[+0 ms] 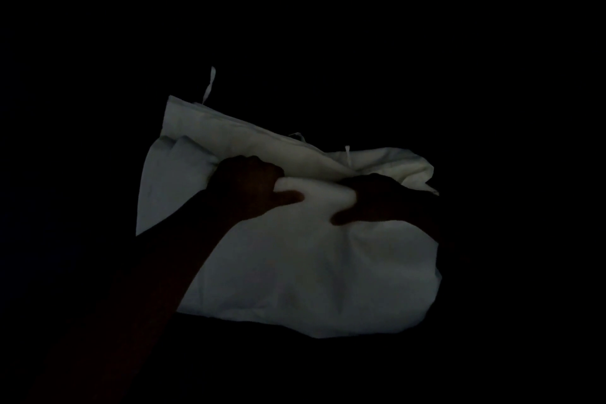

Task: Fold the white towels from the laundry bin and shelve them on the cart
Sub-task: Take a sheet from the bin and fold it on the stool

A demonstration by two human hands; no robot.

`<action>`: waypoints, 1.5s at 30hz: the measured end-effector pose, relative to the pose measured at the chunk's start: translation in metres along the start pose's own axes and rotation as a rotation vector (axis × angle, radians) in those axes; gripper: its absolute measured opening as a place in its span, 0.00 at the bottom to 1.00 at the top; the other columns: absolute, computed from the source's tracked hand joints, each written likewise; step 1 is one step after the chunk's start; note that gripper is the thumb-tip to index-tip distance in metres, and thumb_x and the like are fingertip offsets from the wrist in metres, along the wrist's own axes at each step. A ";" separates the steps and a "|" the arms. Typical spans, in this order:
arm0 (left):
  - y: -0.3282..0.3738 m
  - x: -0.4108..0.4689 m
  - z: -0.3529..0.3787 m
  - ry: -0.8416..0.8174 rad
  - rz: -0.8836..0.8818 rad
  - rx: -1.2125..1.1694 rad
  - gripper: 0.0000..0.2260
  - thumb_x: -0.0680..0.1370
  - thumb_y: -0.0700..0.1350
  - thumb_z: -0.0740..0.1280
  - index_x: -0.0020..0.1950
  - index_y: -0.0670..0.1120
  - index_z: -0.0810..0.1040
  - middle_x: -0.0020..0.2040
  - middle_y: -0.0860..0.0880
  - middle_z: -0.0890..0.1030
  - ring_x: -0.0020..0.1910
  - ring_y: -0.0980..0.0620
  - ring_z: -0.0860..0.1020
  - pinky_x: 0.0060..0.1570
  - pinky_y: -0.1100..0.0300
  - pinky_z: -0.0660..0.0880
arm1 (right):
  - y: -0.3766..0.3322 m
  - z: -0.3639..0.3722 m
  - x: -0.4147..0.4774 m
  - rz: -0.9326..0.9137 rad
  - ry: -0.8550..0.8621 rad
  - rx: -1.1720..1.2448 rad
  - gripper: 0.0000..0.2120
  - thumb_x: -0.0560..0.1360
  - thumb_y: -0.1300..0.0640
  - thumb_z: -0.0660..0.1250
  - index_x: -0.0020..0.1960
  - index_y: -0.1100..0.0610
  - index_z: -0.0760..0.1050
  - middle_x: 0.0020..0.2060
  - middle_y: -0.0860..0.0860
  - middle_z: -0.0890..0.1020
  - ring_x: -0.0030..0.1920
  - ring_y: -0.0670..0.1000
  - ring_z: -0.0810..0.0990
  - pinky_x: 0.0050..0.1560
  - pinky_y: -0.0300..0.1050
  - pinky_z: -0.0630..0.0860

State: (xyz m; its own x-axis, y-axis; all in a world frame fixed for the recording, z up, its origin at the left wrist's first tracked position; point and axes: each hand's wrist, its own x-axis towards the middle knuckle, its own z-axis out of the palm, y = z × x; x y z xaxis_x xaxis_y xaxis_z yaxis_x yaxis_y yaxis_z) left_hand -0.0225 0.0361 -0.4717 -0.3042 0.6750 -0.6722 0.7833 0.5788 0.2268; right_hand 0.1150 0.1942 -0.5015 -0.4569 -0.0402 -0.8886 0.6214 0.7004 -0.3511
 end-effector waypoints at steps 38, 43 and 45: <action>0.100 -0.329 -0.271 0.317 -0.036 0.220 0.18 0.77 0.57 0.63 0.60 0.47 0.75 0.58 0.46 0.78 0.58 0.45 0.76 0.53 0.54 0.69 | -0.175 -0.130 -0.414 -0.278 0.537 -0.602 0.12 0.76 0.51 0.64 0.58 0.52 0.76 0.55 0.51 0.79 0.55 0.53 0.76 0.55 0.48 0.74; 0.131 -0.417 -0.340 0.443 -0.015 0.309 0.15 0.77 0.57 0.64 0.56 0.48 0.78 0.55 0.47 0.79 0.55 0.45 0.77 0.45 0.56 0.67 | -0.213 -0.139 -0.530 -0.246 0.701 -0.618 0.12 0.75 0.51 0.65 0.58 0.50 0.77 0.50 0.50 0.80 0.53 0.53 0.77 0.52 0.45 0.73; 0.149 -0.452 -0.369 0.499 0.004 0.354 0.15 0.77 0.56 0.63 0.56 0.48 0.78 0.54 0.47 0.79 0.54 0.45 0.77 0.44 0.56 0.66 | -0.224 -0.142 -0.581 -0.210 0.759 -0.610 0.13 0.76 0.50 0.65 0.59 0.51 0.76 0.49 0.50 0.81 0.53 0.53 0.77 0.50 0.43 0.72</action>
State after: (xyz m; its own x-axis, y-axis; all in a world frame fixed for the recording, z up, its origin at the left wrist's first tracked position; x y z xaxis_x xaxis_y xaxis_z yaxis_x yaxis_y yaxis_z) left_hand 0.0320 -0.0141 0.1260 -0.4509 0.8595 -0.2407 0.8916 0.4462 -0.0768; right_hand 0.1514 0.1616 0.1353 -0.9384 0.1118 -0.3269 0.1450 0.9863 -0.0790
